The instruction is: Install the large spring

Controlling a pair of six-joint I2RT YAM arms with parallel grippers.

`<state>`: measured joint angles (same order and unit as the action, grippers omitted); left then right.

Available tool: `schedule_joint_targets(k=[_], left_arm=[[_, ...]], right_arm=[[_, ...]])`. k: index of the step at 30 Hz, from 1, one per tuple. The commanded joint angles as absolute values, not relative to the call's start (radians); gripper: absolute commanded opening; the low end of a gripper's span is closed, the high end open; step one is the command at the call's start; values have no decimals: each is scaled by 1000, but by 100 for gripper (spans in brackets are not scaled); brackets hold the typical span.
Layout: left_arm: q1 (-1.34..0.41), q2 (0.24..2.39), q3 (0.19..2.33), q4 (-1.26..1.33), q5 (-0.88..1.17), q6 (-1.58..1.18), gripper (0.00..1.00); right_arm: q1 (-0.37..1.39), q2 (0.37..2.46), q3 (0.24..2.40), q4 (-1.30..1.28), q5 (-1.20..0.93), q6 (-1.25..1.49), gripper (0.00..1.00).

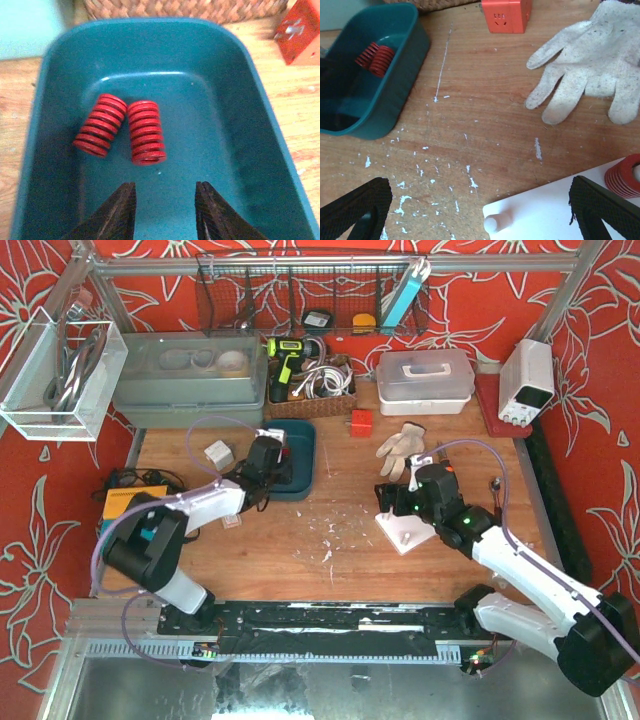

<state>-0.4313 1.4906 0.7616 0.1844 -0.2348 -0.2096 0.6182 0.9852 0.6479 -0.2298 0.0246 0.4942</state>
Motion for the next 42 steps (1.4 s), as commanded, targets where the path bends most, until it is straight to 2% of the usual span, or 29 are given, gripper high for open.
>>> schedule_joint_targets(k=[1, 14, 23, 26, 35, 42], left_arm=[[-410, 1621, 859, 129, -171, -217, 37], [-384, 1810, 1007, 80, -199, -177, 36], [-377, 1855, 1043, 63, -227, -172, 51], [-376, 1873, 1066, 45, -246, -177, 52], [-364, 1930, 1125, -9, -248, -195, 52], [-360, 1984, 1178, -69, -245, -210, 43]], right_arm=[[634, 948, 602, -137, 28, 533, 97], [647, 991, 602, -116, 47, 528, 98], [646, 1012, 603, -110, 46, 527, 98], [647, 1012, 605, -111, 52, 525, 98], [648, 997, 602, -118, 56, 523, 98], [647, 993, 604, -123, 57, 523, 98]])
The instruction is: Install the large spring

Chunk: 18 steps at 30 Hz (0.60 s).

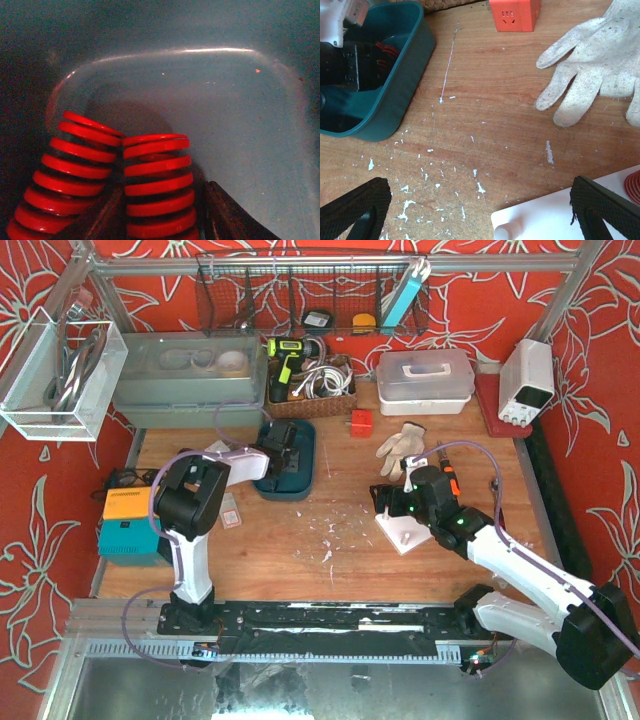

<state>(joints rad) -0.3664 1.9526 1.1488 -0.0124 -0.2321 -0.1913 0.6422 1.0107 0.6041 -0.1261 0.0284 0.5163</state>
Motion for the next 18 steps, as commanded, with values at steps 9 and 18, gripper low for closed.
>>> schedule_joint_targets(k=[9, 18], left_arm=[[-360, 1930, 1142, -52, -200, -206, 23], [-365, 1767, 1029, 38, -84, -216, 13]], right_arm=[[648, 986, 603, -123, 58, 522, 98], [647, 974, 612, -145, 63, 504, 99]])
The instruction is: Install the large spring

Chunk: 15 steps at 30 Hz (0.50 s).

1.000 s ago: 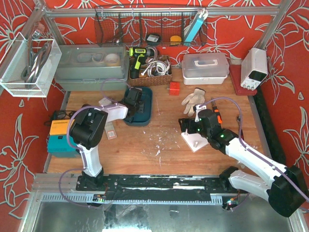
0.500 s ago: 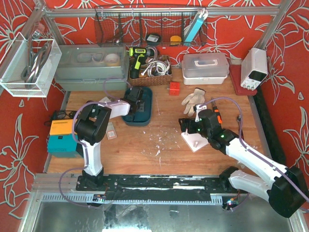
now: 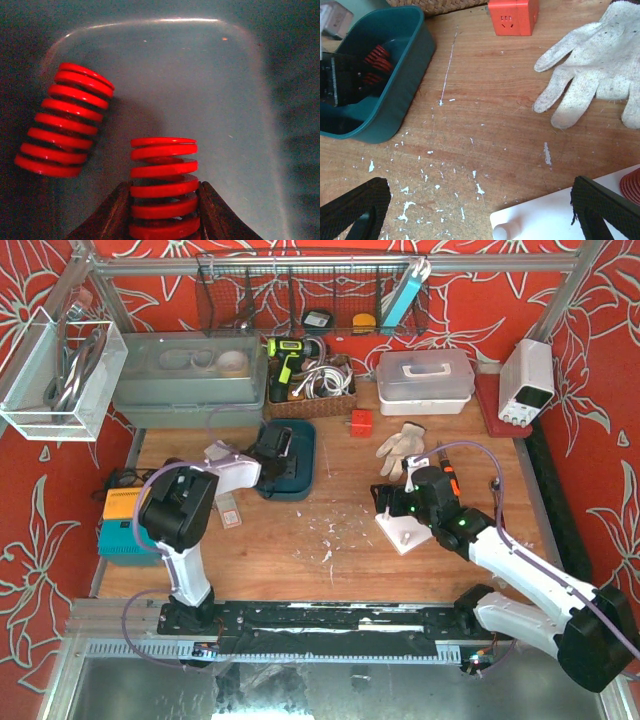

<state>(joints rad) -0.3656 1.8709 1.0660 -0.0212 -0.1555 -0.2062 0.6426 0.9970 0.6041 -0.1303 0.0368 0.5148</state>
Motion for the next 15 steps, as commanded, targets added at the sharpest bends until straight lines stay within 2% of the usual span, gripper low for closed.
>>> schedule_joint_targets(k=[1, 6, 11, 15], left_arm=[[-366, 1743, 1005, 62, -63, -215, 12], [-387, 1595, 866, 205, 35, -199, 10], [-417, 1468, 744, 299, 124, -208, 9], [-488, 1352, 622, 428, 155, -165, 8]], right_arm=[[647, 974, 612, -146, 63, 505, 99], [647, 986, 611, -139, 60, 500, 99], [647, 991, 605, -86, -38, 476, 99], [647, 1017, 663, -168, -9, 484, 99]])
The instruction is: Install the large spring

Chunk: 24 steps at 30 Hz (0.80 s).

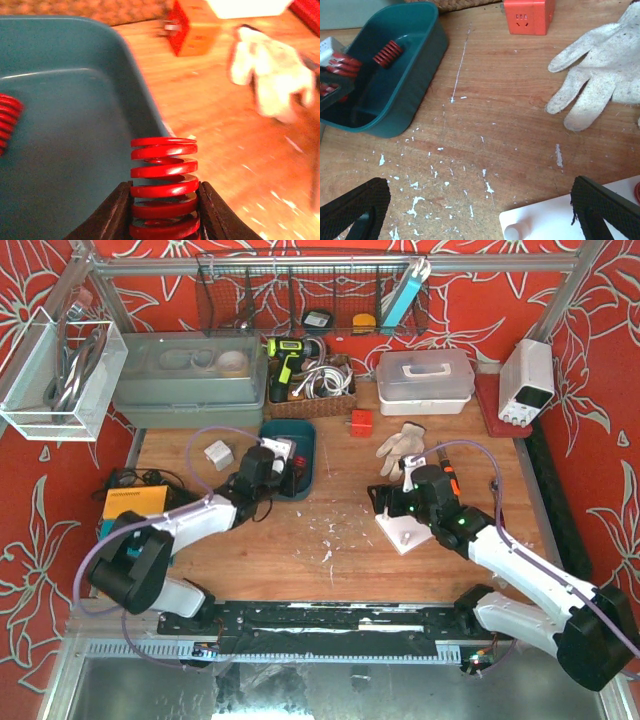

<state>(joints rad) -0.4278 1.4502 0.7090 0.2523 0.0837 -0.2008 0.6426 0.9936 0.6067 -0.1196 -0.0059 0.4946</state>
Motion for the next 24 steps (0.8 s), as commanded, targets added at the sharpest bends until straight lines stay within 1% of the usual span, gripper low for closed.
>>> schedule_joint_targets(k=[1, 4, 7, 9, 12, 14, 16, 24], left_arm=[[-515, 1329, 589, 474, 166, -138, 8], [-613, 1264, 506, 592, 148, -38, 7], [-690, 1222, 430, 695, 143, 49, 6], [-726, 1197, 384, 757, 139, 92, 7], [-777, 1157, 307, 852, 121, 157, 8], [-797, 1140, 258, 914, 110, 177, 7], [-803, 1132, 224, 962, 106, 184, 7], [-820, 1129, 194, 999, 130, 206, 5]], right_arm=[[648, 1032, 699, -205, 11, 485, 99], [647, 1083, 785, -341, 11, 474, 99], [647, 1103, 817, -357, -63, 466, 94], [646, 1100, 834, -354, -137, 467, 91], [648, 1097, 846, -310, -303, 487, 86], [651, 1104, 849, -281, -406, 506, 82], [659, 1110, 853, -274, -468, 516, 80], [732, 1139, 871, -259, -545, 503, 77]])
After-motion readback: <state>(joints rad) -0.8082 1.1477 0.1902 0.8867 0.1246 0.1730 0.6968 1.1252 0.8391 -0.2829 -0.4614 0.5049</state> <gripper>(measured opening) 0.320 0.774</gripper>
